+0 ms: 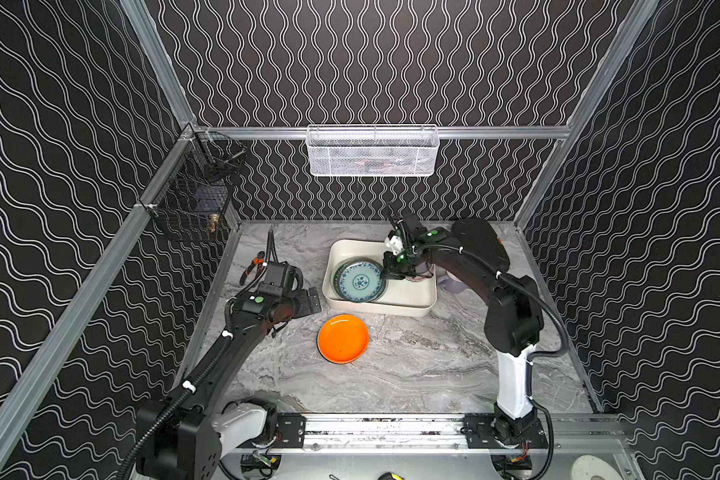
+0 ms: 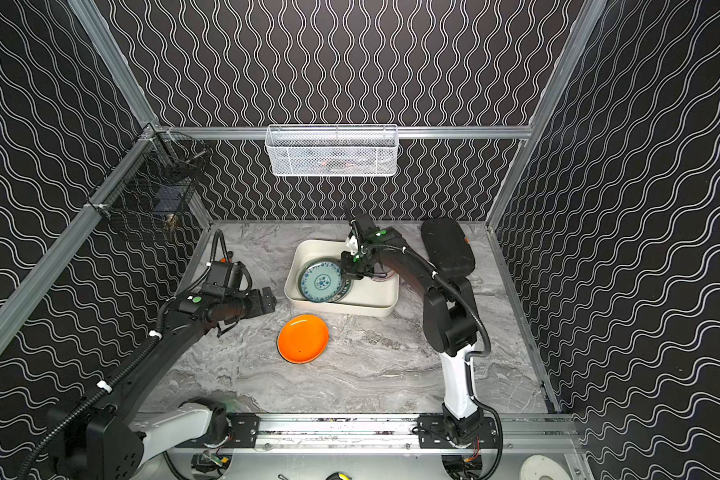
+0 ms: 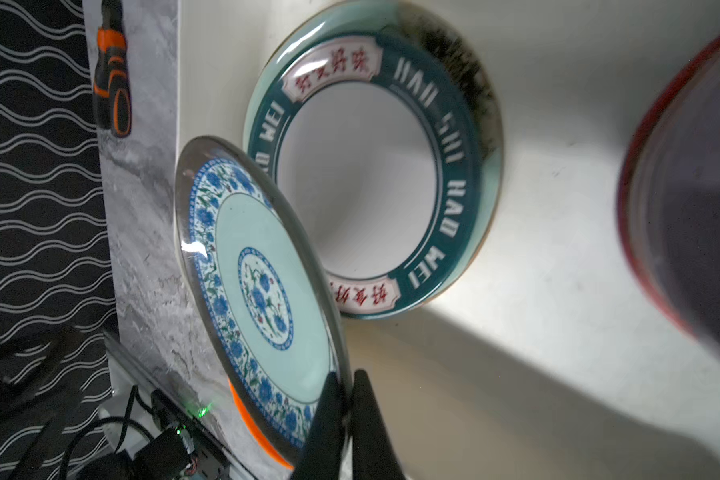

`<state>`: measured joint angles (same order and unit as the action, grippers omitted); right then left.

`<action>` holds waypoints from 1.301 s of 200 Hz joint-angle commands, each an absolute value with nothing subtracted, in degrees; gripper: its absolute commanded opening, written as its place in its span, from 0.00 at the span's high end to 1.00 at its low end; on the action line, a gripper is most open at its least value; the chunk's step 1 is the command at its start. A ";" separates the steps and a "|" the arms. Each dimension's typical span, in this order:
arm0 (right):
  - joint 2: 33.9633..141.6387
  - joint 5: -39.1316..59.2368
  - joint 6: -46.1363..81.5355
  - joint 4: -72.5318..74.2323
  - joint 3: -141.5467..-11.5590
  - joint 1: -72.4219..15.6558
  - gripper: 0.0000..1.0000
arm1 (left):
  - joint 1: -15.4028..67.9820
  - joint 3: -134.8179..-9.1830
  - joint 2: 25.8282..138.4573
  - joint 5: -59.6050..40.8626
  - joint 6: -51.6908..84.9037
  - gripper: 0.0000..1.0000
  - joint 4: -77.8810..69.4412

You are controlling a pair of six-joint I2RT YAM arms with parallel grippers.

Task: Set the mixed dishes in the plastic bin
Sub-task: 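Lift the blue floral plate into the bin while the left gripper releases, then lower the blue floral plate onto the plates in the bin and open the right gripper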

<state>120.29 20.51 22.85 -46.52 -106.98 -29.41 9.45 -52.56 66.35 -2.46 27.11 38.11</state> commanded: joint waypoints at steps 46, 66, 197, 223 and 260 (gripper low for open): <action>130.81 21.94 21.00 -48.98 -118.20 -27.42 1.00 | 8.72 -54.39 69.34 -3.63 25.68 0.02 37.17; 132.01 22.63 21.62 -48.30 -118.04 -27.47 1.00 | 8.61 -55.02 70.57 -3.82 25.31 0.02 37.18; 129.91 20.68 19.55 -50.05 -115.57 -28.30 0.71 | 8.44 -52.84 72.46 -6.45 26.19 0.02 34.81; 127.08 19.82 18.70 -51.36 -115.17 -28.54 0.69 | 8.44 -50.93 72.34 -7.38 27.06 0.02 34.13; 121.17 17.74 15.94 -55.42 -112.98 -31.14 0.69 | 8.44 -45.73 71.57 -8.79 29.15 0.02 32.48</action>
<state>124.81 19.77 18.57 -51.18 -114.74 -29.36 8.54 -47.99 72.44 -7.35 27.40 33.85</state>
